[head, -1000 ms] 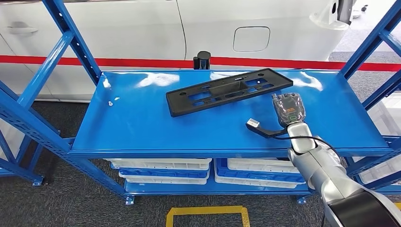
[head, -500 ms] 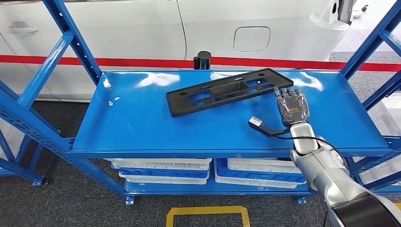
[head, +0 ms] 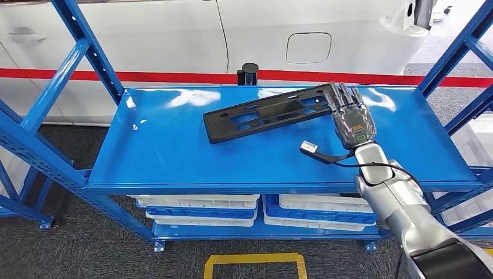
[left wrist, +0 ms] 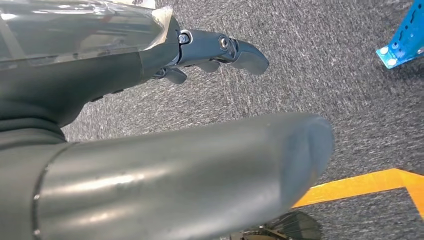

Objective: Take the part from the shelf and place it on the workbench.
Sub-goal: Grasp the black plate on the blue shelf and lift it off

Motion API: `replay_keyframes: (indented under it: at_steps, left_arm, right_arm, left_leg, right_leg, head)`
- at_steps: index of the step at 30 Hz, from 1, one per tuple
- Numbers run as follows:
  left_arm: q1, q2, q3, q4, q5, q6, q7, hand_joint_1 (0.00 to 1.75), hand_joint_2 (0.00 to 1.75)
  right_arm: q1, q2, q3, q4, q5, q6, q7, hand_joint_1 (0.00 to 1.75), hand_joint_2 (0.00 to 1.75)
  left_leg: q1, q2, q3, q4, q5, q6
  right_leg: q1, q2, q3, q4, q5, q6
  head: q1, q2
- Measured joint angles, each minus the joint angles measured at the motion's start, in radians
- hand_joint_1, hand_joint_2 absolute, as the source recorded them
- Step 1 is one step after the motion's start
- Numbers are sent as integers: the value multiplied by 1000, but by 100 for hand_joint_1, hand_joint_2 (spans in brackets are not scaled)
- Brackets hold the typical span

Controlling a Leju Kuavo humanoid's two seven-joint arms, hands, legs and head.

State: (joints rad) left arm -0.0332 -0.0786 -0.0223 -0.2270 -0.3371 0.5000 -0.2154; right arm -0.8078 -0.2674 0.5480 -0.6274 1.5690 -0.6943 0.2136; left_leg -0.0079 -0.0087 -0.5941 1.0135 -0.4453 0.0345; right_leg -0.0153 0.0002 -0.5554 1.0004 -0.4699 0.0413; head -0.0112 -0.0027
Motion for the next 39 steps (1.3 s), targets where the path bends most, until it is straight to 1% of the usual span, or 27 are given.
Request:
replay_keyframes:
  at_steps: [4,9,15,20,25,29,39]
  left_arm:
    - [3,-2,9,0,2,4,-6,0,0]
    - [4,-3,12,0,1,5,-8,0,0]
    - [1,-3,13,0,-17,1,-8,0,0]
    - [-2,-3,13,0,-22,-9,-7,0,0]
    - [-5,-3,13,0,-28,-15,-2,0,0]
    - [-7,-3,13,0,-30,-19,1,0,0]
    - [-8,-3,13,0,-30,-22,9,0,0]
  right_arm:
    - [-41,42,13,39,0,0,-1,0,175]
    - [-63,67,26,64,0,0,-16,0,175]
    - [-112,107,62,118,0,4,-46,0,175]
    - [-131,139,79,163,-4,25,-69,0,175]
    - [-133,173,86,200,-3,66,-83,0,175]
    - [-131,189,92,222,-3,80,-85,0,175]
    - [-112,202,89,251,-25,119,-96,0,175]
  left_leg:
    - [0,-1,0,0,0,0]
    - [0,-1,-1,0,0,0]
    - [0,-1,-1,0,0,0]
    - [0,-1,-1,0,0,0]
    - [0,-1,-1,0,0,0]
    - [0,-1,-1,0,0,0]
    - [0,0,-1,0,0,0]
  right_leg:
    - [0,-1,0,0,0,0]
    - [0,0,0,0,0,0]
    - [0,0,-1,0,0,0]
    - [0,0,0,0,0,0]
    - [0,0,-1,0,0,0]
    - [0,0,-1,0,0,0]
    - [0,0,-1,0,0,0]
  head:
    - [0,0]
    - [0,0]
    - [0,0]
    - [0,0]
    - [0,0]
    - [0,0]
    - [0,0]
